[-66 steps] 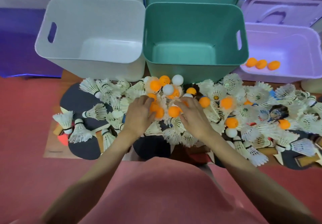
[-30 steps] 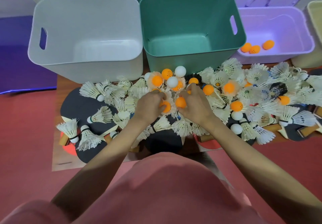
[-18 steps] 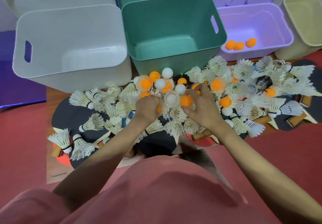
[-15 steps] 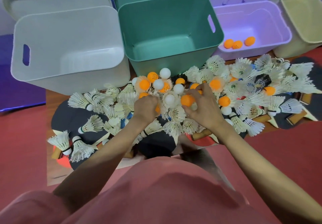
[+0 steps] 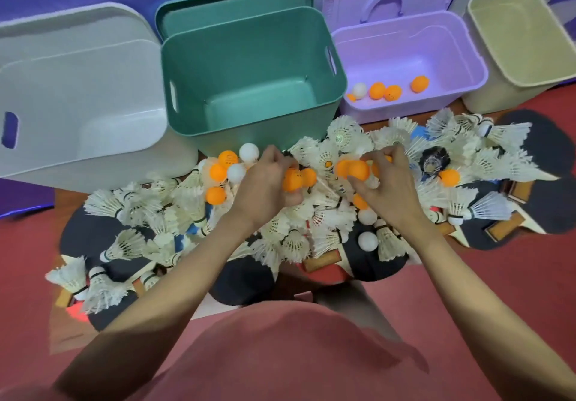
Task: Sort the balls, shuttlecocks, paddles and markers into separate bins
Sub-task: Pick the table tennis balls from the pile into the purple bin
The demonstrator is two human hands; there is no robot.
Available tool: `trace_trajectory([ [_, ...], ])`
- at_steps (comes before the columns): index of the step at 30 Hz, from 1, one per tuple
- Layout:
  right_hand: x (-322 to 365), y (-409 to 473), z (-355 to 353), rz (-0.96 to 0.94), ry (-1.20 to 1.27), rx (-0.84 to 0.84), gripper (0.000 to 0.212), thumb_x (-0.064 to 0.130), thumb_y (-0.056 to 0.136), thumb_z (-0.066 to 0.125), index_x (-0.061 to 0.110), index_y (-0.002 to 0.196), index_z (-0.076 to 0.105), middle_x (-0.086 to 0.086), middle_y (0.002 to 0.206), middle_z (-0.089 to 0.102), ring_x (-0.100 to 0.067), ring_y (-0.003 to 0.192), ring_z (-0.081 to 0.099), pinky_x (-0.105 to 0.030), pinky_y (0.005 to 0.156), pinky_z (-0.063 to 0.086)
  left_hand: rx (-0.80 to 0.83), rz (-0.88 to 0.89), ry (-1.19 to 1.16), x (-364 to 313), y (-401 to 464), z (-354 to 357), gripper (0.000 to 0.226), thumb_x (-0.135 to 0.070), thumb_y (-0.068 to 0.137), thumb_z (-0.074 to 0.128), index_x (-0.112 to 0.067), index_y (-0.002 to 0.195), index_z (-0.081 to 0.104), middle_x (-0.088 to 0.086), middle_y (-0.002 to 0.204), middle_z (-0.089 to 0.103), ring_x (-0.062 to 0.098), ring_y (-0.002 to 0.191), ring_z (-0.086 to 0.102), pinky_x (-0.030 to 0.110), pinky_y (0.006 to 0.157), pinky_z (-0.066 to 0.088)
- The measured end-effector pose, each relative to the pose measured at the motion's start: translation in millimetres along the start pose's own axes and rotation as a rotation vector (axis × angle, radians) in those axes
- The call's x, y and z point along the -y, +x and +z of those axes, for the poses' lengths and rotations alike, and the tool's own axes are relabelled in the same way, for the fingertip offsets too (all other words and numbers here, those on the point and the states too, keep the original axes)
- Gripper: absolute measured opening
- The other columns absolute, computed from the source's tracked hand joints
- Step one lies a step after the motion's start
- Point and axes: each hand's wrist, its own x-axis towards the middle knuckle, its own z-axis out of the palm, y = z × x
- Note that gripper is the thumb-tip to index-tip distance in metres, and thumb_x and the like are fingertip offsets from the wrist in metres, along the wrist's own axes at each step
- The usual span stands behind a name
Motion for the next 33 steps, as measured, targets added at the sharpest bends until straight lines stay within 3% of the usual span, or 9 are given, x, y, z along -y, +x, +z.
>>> trace_trajectory([
  [6,-73,50,-51,0.097,0.067,-0.119,0.048,0.039,0.081,0.068,0.002,0.109,0.054,-0.020,0.112,0.041,-0.034,0.103,0.047,-0.039,0.087,0.044,-0.019,0.012,-0.032,-64,69,17,0.040,-0.028,0.071,0.072,-0.011,0.105,0.059,0.008,0.102,0.061,0.027,0.089,0.056,0.041,0.074,0.048],
  [8,-94,77,-67,0.096,0.122,-0.206,0.046,0.033,0.083,0.067,-0.001,0.109,0.052,-0.024,0.114,0.042,-0.035,0.107,0.044,-0.034,0.091,0.040,-0.069,0.009,-0.041,-84,98,19,0.038,-0.027,0.071,0.070,-0.011,0.103,0.058,0.007,0.100,0.061,0.027,0.088,0.056,0.041,0.073,0.048],
  [11,-122,124,-88,0.131,0.158,-0.268,0.043,0.030,0.085,0.067,-0.004,0.108,0.054,-0.029,0.110,0.045,-0.034,0.102,0.046,-0.020,0.080,0.029,-0.123,0.054,-0.007,-105,148,22,0.038,-0.026,0.076,0.067,-0.011,0.110,0.056,0.010,0.105,0.057,0.031,0.089,0.057,0.043,0.073,0.047],
  [15,-151,189,-94,0.139,0.147,-0.231,0.044,0.037,0.084,0.062,-0.001,0.105,0.055,-0.021,0.098,0.052,-0.031,0.105,0.044,-0.026,0.082,0.029,-0.037,0.031,0.174,-110,221,33,0.046,-0.029,0.082,0.064,-0.012,0.123,0.052,0.014,0.117,0.048,0.036,0.096,0.056,0.043,0.075,0.047],
  [19,-160,249,-72,0.129,0.003,-0.028,0.055,0.040,0.080,0.059,-0.007,0.108,0.052,-0.031,0.109,0.051,-0.040,0.117,0.039,-0.040,0.094,0.030,0.062,0.001,0.319,-104,288,49,0.040,-0.023,0.086,0.057,-0.007,0.121,0.049,0.020,0.121,0.042,0.041,0.094,0.056,0.047,0.075,0.047],
  [24,-167,296,-25,0.187,-0.139,0.267,0.055,0.037,0.087,0.060,-0.005,0.120,0.045,-0.031,0.128,0.040,-0.041,0.125,0.034,-0.040,0.099,0.033,0.160,-0.078,0.483,-86,343,70,0.039,-0.007,0.089,0.047,-0.003,0.127,0.042,0.027,0.136,0.033,0.048,0.104,0.052,0.046,0.077,0.042],
  [28,-170,305,-8,0.205,-0.179,0.359,0.051,0.032,0.090,0.055,-0.004,0.125,0.041,-0.030,0.135,0.029,-0.041,0.126,0.030,-0.040,0.097,0.035,0.211,-0.131,0.512,-65,359,90,0.044,0.001,0.090,0.042,-0.005,0.133,0.036,0.024,0.131,0.034,0.045,0.109,0.047,0.046,0.072,0.037],
  [33,-178,303,0,0.157,-0.271,0.435,0.046,0.031,0.093,0.050,-0.001,0.125,0.040,-0.028,0.133,0.029,-0.041,0.122,0.031,-0.043,0.096,0.035,0.299,-0.173,0.507,-59,361,101,0.047,-0.002,0.092,0.041,-0.009,0.137,0.034,0.021,0.134,0.033,0.042,0.116,0.044,0.048,0.086,0.041],
])
